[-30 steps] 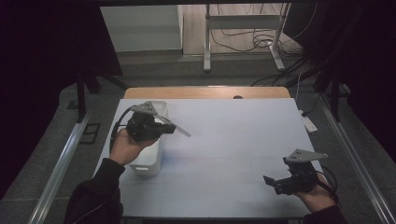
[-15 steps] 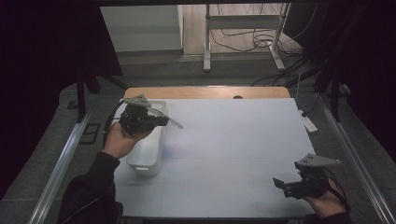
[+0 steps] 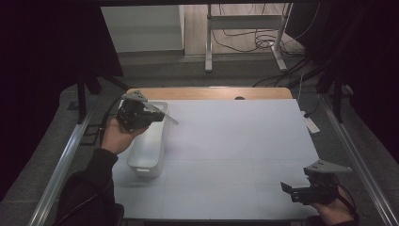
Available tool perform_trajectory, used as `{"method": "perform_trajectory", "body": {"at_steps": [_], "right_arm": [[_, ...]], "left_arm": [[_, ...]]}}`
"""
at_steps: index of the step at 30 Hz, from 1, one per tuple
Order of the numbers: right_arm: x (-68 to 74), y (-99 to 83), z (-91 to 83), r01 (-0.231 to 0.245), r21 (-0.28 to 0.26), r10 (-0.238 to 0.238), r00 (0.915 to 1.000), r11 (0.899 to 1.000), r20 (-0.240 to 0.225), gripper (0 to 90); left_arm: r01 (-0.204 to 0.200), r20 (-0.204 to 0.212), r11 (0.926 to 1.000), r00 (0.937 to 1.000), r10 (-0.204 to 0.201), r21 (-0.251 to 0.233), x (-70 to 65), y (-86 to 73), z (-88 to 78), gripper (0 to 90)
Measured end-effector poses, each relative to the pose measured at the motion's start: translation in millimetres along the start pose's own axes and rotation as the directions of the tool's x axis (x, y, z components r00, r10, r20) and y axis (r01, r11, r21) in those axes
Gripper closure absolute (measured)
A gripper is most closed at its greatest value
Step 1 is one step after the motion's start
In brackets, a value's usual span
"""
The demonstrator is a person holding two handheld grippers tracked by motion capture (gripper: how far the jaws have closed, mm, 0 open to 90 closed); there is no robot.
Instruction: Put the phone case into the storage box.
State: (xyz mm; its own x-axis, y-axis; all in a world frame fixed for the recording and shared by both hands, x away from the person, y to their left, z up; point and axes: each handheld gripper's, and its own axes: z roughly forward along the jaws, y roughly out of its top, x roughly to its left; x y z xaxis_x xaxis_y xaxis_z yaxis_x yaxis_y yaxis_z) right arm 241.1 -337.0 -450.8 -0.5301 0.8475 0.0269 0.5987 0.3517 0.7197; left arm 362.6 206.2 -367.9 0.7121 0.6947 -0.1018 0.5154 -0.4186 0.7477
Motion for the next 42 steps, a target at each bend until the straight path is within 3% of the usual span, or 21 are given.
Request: {"method": "perform_trajectory", "body": {"at_steps": [9,22,42], "right_arm": [[-0.5,-1.4,-1.9,-0.019,-0.009,0.019,0.9997,1.000,0.012,0.0],[-0.2,-1.2,-0.8,-0.018,0.003,0.018,0.9997,1.000,0.016,0.0],[0.0,-1.0,0.3,-0.008,0.014,0.007,0.9999,1.000,0.013,0.0]], "left_arm": [[0.032,-0.046,0.9992,0.9985,-0.030,0.026,13.1,1.2,-2.3,88.2],[0.068,-0.133,0.9950,0.9894,-0.058,0.073,31.6,5.2,2.6,88.2],[0.106,-0.181,0.9860,0.9800,-0.081,0.129,48.4,5.9,27.4,88.2]]}}
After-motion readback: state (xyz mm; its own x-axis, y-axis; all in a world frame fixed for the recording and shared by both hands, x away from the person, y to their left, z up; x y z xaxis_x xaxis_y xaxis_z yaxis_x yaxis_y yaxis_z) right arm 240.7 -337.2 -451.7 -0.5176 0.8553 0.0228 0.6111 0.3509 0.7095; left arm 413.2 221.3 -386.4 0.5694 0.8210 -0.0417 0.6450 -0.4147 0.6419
